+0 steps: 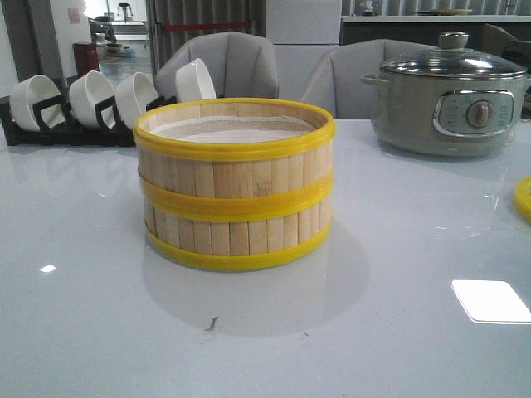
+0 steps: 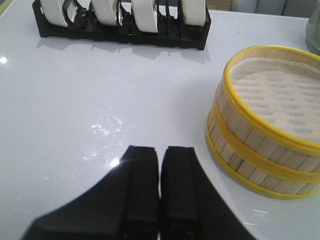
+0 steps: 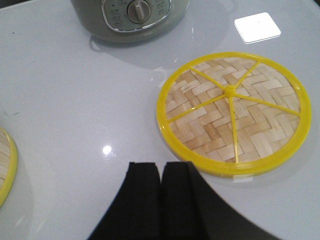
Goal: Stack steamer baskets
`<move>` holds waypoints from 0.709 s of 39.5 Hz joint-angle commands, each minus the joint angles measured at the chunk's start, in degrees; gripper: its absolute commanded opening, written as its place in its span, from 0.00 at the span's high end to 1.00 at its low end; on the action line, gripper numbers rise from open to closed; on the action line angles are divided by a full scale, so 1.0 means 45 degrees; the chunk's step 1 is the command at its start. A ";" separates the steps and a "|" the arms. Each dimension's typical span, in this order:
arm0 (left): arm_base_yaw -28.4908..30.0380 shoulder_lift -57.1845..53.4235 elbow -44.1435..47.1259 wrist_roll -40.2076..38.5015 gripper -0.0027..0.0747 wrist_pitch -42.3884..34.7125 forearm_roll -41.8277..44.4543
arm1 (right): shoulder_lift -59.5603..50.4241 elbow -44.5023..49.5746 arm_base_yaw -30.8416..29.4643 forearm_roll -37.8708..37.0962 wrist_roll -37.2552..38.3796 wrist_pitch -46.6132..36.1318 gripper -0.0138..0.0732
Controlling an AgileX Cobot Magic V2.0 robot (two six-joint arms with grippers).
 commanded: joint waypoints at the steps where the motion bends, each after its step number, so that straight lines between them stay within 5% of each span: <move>1: 0.0016 -0.0101 -0.0344 -0.0067 0.84 -0.0986 -0.0064 | -0.0095 -0.0410 -0.0015 0.0062 -0.0153 -0.0731 0.80; 10: 0.0016 -0.0101 -0.0344 -0.0067 0.84 -0.0986 -0.0064 | -0.0095 -0.0410 -0.0015 0.0062 -0.0153 -0.0709 0.74; 18: 0.0016 -0.0101 -0.0344 -0.0067 0.84 -0.0986 -0.0064 | -0.0095 -0.0410 -0.0015 0.0062 -0.0153 -0.0606 0.52; 28: 0.0016 -0.0101 -0.0344 -0.0067 0.84 -0.0986 -0.0064 | -0.0095 -0.0410 -0.0015 0.0062 -0.0153 0.0309 0.52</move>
